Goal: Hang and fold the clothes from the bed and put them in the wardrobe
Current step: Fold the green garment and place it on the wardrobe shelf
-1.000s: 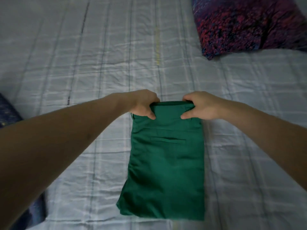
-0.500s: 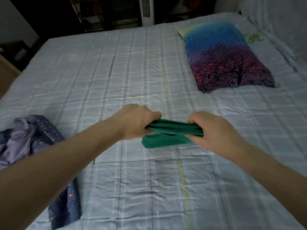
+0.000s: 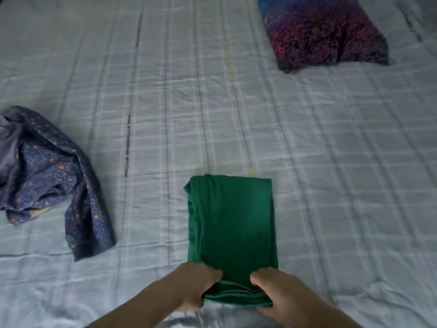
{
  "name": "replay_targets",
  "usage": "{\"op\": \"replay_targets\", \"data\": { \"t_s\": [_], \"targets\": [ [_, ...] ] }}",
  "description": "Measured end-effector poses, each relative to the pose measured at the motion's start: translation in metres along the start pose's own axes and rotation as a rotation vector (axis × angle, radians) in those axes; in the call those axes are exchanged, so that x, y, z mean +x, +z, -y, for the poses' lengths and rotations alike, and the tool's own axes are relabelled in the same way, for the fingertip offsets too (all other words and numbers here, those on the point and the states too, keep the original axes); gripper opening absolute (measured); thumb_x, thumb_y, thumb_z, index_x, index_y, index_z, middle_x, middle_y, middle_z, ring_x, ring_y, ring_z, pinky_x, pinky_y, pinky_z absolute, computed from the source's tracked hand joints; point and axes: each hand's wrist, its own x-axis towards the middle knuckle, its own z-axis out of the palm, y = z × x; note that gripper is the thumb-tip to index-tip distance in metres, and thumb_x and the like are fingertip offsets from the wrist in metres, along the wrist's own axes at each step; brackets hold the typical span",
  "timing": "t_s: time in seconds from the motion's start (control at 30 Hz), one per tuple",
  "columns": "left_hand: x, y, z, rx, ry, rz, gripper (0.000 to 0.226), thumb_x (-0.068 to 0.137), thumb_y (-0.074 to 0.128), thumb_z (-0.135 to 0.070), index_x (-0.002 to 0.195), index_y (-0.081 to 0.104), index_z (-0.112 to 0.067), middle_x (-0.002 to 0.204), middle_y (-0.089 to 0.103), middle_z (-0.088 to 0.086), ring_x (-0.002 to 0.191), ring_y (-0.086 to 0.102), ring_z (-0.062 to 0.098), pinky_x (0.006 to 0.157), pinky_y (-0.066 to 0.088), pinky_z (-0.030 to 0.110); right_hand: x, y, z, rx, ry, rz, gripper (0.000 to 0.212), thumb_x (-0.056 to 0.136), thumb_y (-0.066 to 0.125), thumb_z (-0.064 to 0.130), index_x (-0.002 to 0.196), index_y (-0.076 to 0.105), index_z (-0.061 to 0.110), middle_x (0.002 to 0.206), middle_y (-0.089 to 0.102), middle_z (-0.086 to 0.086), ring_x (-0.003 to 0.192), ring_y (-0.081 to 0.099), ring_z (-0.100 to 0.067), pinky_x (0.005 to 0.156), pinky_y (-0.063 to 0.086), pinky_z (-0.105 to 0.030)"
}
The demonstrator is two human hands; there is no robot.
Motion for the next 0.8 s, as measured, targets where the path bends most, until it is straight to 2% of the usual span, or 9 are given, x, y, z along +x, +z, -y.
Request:
{"op": "replay_targets", "data": {
  "t_s": [0.07,0.2,0.3,0.4,0.47,0.53,0.6,0.7,0.8],
  "targets": [
    [0.004,0.000,-0.003,0.001,0.040,0.042,0.046,0.081,0.068,-0.011,0.120,0.044,-0.016,0.115,0.058,0.011,0.105,0.056,0.032,0.083,0.051,0.043,-0.003,0.008,-0.004,0.009,-0.010,0.010,0.042,0.085,0.051,0.048,0.120,0.046,0.024,0.117,0.049,0.001,0.106,0.047,-0.016,0.083,0.041,-0.033],
    [0.002,-0.029,0.009,-0.173,0.050,0.008,0.025,0.085,0.057,-0.009,0.108,0.052,-0.017,0.105,0.061,0.009,0.095,0.059,0.027,0.076,0.049,0.034,0.000,-0.008,-0.017,0.105,-0.030,-0.129,0.042,0.085,0.060,0.044,0.123,0.050,0.029,0.116,0.051,0.012,0.105,0.050,-0.004,0.083,0.040,-0.021],
    [0.000,-0.052,0.031,-0.387,0.015,-0.165,0.021,0.086,0.058,-0.015,0.105,0.056,-0.023,0.103,0.063,-0.003,0.093,0.060,0.014,0.084,0.052,0.032,0.011,-0.033,-0.027,0.343,0.014,-0.336,0.041,0.081,0.070,0.034,0.117,0.051,0.033,0.109,0.060,0.018,0.097,0.059,0.004,0.083,0.048,-0.021],
    [0.000,-0.076,0.049,-0.579,-0.074,-0.370,0.026,0.083,0.059,-0.014,0.104,0.055,-0.027,0.098,0.061,-0.009,0.087,0.059,0.006,0.075,0.050,0.025,0.027,-0.058,-0.032,0.468,0.046,-0.510,0.039,0.082,0.074,0.025,0.112,0.050,0.032,0.101,0.063,0.018,0.091,0.060,0.006,0.075,0.046,-0.012],
    [0.007,-0.092,0.059,-0.646,-0.110,-0.482,0.025,0.083,0.059,-0.015,0.104,0.056,-0.027,0.096,0.062,-0.009,0.084,0.060,0.006,0.073,0.053,0.028,0.042,-0.073,-0.038,0.492,0.070,-0.595,0.036,0.083,0.073,0.022,0.112,0.052,0.030,0.099,0.063,0.017,0.088,0.061,0.006,0.071,0.045,-0.010],
    [0.019,-0.104,0.068,-0.673,-0.150,-0.568,0.023,0.084,0.059,-0.015,0.105,0.058,-0.025,0.096,0.064,-0.007,0.084,0.062,0.008,0.075,0.054,0.030,0.058,-0.088,-0.043,0.516,0.107,-0.631,0.029,0.086,0.070,0.022,0.109,0.053,0.029,0.094,0.065,0.013,0.080,0.063,0.000,0.068,0.050,-0.017],
    [0.034,-0.117,0.077,-0.698,-0.186,-0.649,0.021,0.086,0.060,-0.014,0.104,0.060,-0.024,0.098,0.064,-0.006,0.087,0.061,0.009,0.073,0.053,0.025,0.073,-0.103,-0.048,0.540,0.150,-0.636,0.022,0.087,0.068,0.021,0.103,0.054,0.028,0.089,0.066,0.007,0.073,0.064,-0.007,0.066,0.054,-0.027],
    [0.054,-0.133,0.090,-0.673,-0.221,-0.738,0.019,0.087,0.059,-0.013,0.104,0.061,-0.021,0.098,0.063,-0.005,0.089,0.058,0.010,0.072,0.045,0.018,0.097,-0.126,-0.059,0.487,0.193,-0.668,0.016,0.088,0.066,0.020,0.097,0.054,0.023,0.084,0.065,0.003,0.069,0.062,-0.012,0.063,0.053,-0.033],
    [0.074,-0.140,0.104,-0.512,-0.238,-0.831,0.018,0.090,0.060,-0.025,0.108,0.064,-0.021,0.101,0.058,-0.005,0.094,0.050,0.012,0.087,0.042,0.028,0.119,-0.137,-0.073,0.190,0.303,-0.638,0.025,0.088,0.063,0.029,0.109,0.055,0.019,0.103,0.055,0.000,0.094,0.054,-0.019,0.080,0.051,-0.039]
  ]
}}
